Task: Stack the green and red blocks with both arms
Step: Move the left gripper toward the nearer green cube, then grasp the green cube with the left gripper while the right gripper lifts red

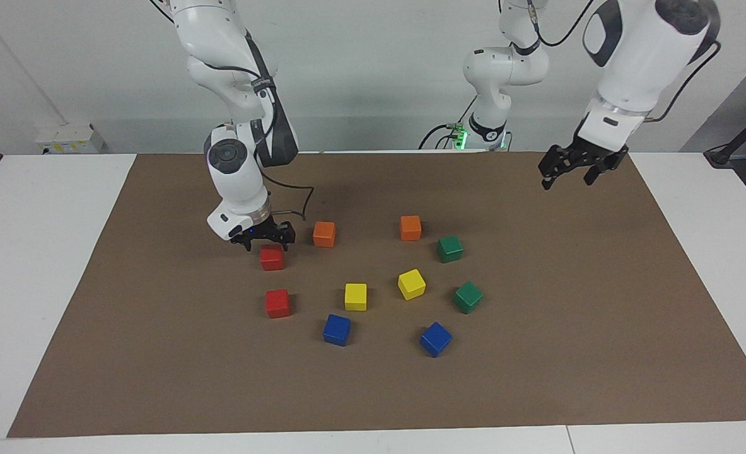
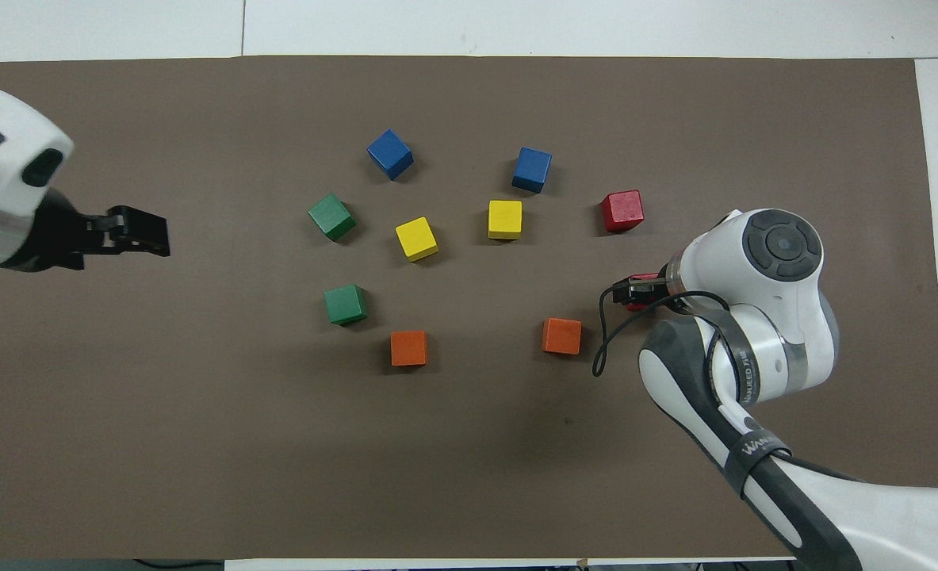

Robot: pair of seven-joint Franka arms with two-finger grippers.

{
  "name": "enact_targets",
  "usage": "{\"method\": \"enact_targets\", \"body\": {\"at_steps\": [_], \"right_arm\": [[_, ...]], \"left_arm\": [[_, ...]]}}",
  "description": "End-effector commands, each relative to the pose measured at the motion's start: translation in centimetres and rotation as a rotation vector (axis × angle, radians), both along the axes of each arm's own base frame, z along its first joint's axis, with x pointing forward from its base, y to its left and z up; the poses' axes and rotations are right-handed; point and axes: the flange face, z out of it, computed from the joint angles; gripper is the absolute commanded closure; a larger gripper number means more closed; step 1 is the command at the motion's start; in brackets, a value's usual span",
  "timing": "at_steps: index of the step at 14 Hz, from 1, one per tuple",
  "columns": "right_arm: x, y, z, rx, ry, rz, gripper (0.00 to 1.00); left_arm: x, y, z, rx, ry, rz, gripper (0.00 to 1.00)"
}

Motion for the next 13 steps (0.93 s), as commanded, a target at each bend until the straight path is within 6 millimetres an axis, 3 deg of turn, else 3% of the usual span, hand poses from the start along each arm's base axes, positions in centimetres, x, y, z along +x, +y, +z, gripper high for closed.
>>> {"method": "enact_targets", "body": {"at_steps": [1,4,5,9,11,13], "right_arm": [[-0.8,-1.0,0.0,0.019,-0.015,0.012,0.00],[-0.5,-0.8,0.1,0.024,-0.043,0.015,0.00],[-0.4,-0.6,0.1,0.026,-0.051,0.015,0.00],[-0.1,0.0,-0.4,0.031,-0.071,0.012,0.00],[0.0,1.0,-0.8,0.034,-0.077,0.029,0.01],[0.2,1.0,-1.1,0.036,-0.083,0.029,0.03]], "left_arm": [[-0.2,-3.3,-5.0,0.006,-0.019,0.029,0.00],[0.5,-5.5,-10.8,0.001,-0.018,0.071,0.00],[0.2,-7.2,-12.3,-0.004,-0.022,0.097,0.00],[-0.7,-9.7,-17.5,-0.005,-0.012,0.112,0.00],[-0.7,-12.2,-19.8,-0.017,-0.023,0.162,0.00],[-0.7,-12.4,-20.6,-0.013,-0.013,0.168,0.00]]}}
